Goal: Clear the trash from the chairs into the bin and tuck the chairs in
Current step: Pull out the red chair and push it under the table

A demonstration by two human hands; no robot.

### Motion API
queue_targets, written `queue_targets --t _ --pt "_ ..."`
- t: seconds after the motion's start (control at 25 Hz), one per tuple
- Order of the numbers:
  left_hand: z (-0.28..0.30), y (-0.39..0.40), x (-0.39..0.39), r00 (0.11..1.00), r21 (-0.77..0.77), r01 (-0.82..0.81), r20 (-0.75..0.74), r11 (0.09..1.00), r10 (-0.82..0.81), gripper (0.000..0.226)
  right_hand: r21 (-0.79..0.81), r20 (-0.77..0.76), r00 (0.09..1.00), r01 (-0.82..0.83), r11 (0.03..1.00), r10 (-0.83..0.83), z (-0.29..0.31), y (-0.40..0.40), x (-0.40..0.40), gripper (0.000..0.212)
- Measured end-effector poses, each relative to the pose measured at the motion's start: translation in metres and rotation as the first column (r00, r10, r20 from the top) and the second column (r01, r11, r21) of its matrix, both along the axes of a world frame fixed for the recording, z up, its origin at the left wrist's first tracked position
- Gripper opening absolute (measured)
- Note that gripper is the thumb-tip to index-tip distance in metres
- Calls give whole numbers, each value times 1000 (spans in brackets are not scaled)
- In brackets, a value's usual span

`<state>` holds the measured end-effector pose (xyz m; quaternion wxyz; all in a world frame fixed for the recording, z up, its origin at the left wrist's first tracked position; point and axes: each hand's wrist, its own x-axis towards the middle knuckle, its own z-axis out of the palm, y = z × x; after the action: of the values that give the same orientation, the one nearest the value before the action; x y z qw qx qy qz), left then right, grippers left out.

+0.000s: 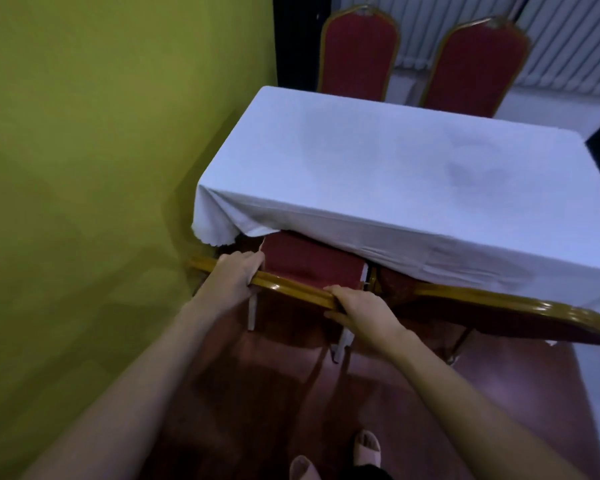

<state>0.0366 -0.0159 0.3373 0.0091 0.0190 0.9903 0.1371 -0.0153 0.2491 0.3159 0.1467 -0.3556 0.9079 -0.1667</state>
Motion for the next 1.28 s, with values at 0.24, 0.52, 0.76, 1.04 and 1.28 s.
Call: queue_targets --t 0.24,0.52,0.76,1.04,1.28 --pt "10 15 -10 999 -31 -44 2 999 44 21 -74 98 988 129 989 -121 -2 5 -6 43" --pt "42 98 -38 959 -50 260 128 964 -252 41 -91 48 953 303 949 -300 13 140 2 30" --pt "63 287 -79 924 79 381 -75 921 -375 38 -14 64 855 516 856 -514 19 298 26 31" --pt "91 539 -141 801 9 584 161 812 -577 55 73 -15 652 757 650 -758 59 529 17 57" --pt "81 706 -164 714 -101 682 306 724 -630 53 75 -94 615 788 610 -783 100 638 -26 64"
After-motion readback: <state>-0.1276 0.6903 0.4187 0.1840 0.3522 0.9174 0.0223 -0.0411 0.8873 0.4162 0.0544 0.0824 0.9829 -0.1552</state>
